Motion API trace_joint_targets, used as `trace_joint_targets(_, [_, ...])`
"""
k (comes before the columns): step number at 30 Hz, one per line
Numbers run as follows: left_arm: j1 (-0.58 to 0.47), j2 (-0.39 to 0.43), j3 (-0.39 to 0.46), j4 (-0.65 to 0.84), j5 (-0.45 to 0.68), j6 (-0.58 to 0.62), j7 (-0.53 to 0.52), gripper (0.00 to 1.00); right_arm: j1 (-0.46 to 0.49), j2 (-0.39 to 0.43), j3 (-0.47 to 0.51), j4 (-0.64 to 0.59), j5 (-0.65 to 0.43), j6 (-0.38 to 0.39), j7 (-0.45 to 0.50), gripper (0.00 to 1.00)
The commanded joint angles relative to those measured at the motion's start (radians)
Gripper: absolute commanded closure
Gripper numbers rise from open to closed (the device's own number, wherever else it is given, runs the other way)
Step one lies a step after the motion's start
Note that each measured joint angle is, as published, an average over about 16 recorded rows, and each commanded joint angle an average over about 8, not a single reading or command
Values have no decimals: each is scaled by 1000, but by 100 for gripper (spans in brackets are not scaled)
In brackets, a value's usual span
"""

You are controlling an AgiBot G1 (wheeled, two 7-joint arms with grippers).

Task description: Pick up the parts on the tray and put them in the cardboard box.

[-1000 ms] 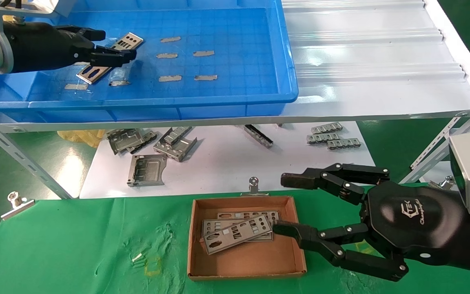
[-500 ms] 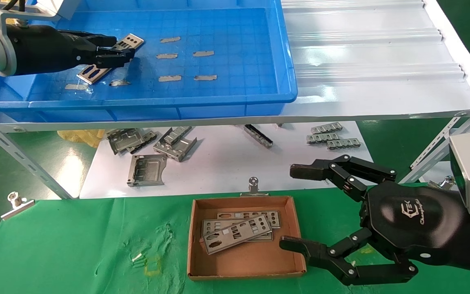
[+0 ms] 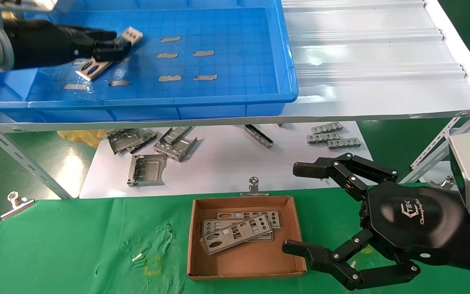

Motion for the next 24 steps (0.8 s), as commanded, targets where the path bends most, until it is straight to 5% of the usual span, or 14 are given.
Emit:
trace_joint_targets(1, [-9,-3,-7,-6,-10,12,1,100,0,0,0,0,0,0,0,0])
trace_joint_targets(24, [-1,-80,-74,-104,-143,581,138,100,0,0,0,0,0,0,0,0])
